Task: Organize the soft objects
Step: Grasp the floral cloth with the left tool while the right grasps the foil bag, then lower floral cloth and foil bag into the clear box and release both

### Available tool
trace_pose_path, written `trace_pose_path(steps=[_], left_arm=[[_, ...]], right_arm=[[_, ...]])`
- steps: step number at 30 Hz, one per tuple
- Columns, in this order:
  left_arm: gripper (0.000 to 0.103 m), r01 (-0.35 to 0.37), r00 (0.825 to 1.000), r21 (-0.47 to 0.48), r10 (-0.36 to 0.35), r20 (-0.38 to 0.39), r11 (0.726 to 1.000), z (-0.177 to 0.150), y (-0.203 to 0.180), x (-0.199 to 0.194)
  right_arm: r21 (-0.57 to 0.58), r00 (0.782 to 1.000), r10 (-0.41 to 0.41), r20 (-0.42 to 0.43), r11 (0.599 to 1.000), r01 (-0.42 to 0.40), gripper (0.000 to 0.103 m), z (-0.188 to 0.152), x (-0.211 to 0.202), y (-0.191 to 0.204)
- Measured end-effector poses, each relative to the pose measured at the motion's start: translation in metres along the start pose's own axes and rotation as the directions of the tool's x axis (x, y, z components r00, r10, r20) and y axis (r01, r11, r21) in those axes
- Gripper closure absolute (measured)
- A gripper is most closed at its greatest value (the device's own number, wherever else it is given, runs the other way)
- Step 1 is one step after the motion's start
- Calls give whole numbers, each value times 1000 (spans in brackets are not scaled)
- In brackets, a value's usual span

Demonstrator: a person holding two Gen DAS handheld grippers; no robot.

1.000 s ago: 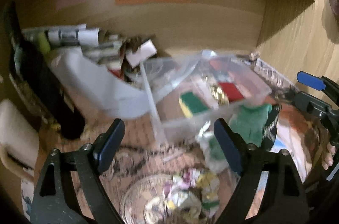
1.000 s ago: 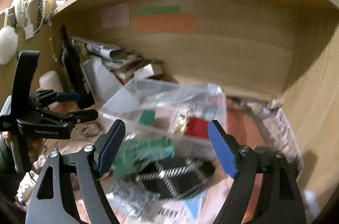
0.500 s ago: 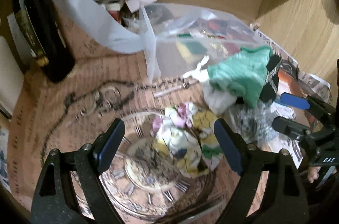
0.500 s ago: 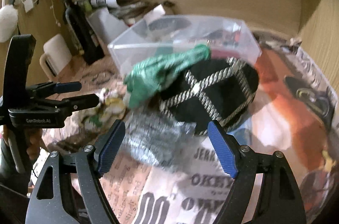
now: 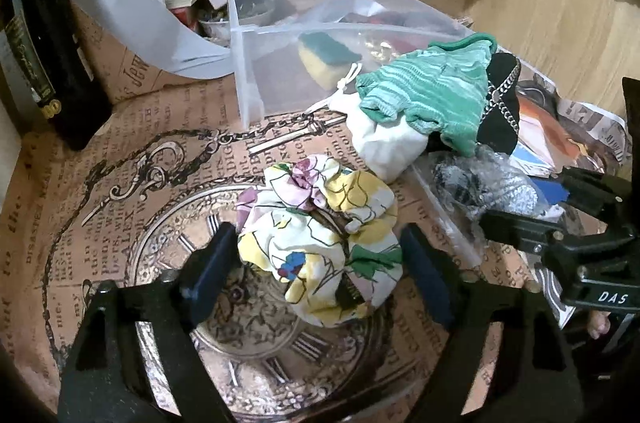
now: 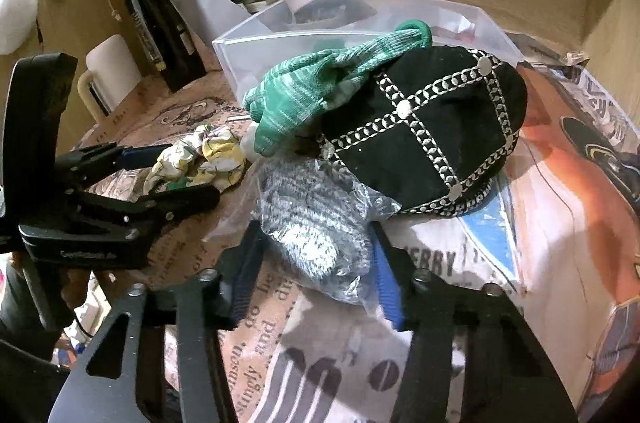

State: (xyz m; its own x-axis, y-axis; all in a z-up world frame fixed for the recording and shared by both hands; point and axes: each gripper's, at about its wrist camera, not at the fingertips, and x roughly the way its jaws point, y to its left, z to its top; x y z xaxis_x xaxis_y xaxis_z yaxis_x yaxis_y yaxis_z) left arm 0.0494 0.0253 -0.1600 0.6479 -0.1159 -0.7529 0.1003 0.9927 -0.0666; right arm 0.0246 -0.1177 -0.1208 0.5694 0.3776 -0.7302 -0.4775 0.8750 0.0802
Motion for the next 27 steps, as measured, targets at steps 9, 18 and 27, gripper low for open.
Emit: trace_pose_path(steps=[9, 18, 27], left_arm=[[71, -10, 1000, -4, 10, 12, 1000, -2, 7, -8], [73, -29, 995, -35, 33, 97, 999, 9, 15, -40], [73, -43, 975, -54, 54, 217, 998, 35, 19, -75]], right_arm=[[4, 1000, 16, 26, 1000, -16, 78, -2, -12, 0], [-16, 994, 20, 109, 1000, -19, 79, 6, -43, 3], [6, 971, -25, 237, 1000, 24, 79, 23, -81, -4]])
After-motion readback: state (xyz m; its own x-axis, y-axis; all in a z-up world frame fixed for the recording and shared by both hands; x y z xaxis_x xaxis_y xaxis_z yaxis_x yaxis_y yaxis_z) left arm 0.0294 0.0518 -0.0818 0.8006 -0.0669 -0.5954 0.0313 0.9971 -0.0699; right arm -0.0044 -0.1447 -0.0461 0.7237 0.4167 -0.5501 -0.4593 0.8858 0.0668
